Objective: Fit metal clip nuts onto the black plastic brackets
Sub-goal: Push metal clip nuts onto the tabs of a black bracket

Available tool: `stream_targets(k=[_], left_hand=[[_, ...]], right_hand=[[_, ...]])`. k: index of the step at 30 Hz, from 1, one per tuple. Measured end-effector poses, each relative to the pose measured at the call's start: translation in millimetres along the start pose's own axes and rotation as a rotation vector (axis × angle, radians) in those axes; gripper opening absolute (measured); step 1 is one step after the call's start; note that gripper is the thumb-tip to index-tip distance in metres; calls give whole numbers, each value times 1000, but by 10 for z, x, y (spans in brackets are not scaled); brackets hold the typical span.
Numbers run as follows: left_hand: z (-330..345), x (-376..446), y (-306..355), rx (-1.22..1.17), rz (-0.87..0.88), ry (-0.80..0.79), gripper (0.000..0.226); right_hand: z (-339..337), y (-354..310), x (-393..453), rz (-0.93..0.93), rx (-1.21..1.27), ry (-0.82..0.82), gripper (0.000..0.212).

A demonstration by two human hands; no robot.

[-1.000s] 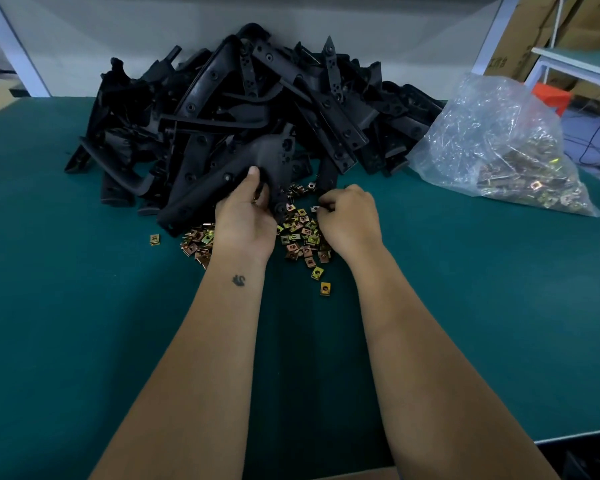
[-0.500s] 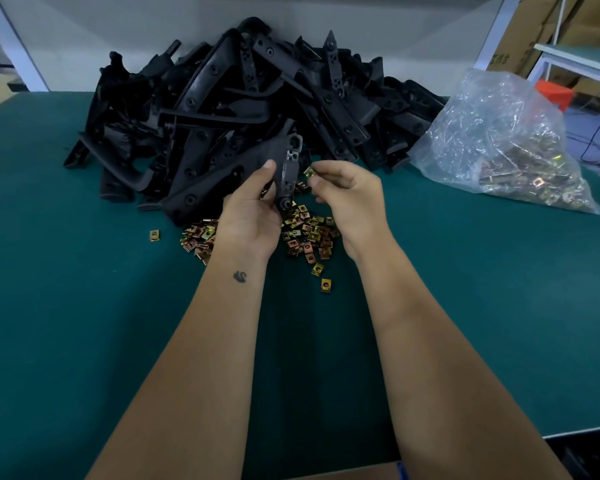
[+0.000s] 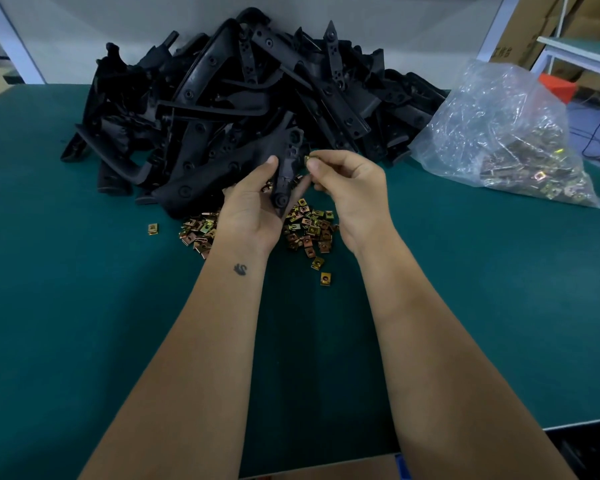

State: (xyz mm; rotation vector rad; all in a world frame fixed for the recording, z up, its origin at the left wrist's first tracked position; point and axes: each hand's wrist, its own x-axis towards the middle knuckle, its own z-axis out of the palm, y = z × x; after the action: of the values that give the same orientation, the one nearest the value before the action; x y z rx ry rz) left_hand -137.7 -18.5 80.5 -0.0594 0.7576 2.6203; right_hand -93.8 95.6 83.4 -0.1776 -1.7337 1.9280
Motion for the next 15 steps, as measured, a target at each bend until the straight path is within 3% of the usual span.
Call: stream_targets(k=[5, 8, 11, 15], left_hand=[[13, -54, 49, -181, 33, -19, 25], [-13, -94, 79, -318, 7, -111, 39], [-34, -83, 58, -203, -32, -164, 23], [-56, -11, 28, 6, -20, -78, 14]], right_hand=[[7, 23, -2, 37, -38, 10, 10], [24, 33, -2, 58, -26, 11, 17], [30, 44, -4, 46, -23, -3, 12], [21, 45, 0, 58, 47, -19, 14]])
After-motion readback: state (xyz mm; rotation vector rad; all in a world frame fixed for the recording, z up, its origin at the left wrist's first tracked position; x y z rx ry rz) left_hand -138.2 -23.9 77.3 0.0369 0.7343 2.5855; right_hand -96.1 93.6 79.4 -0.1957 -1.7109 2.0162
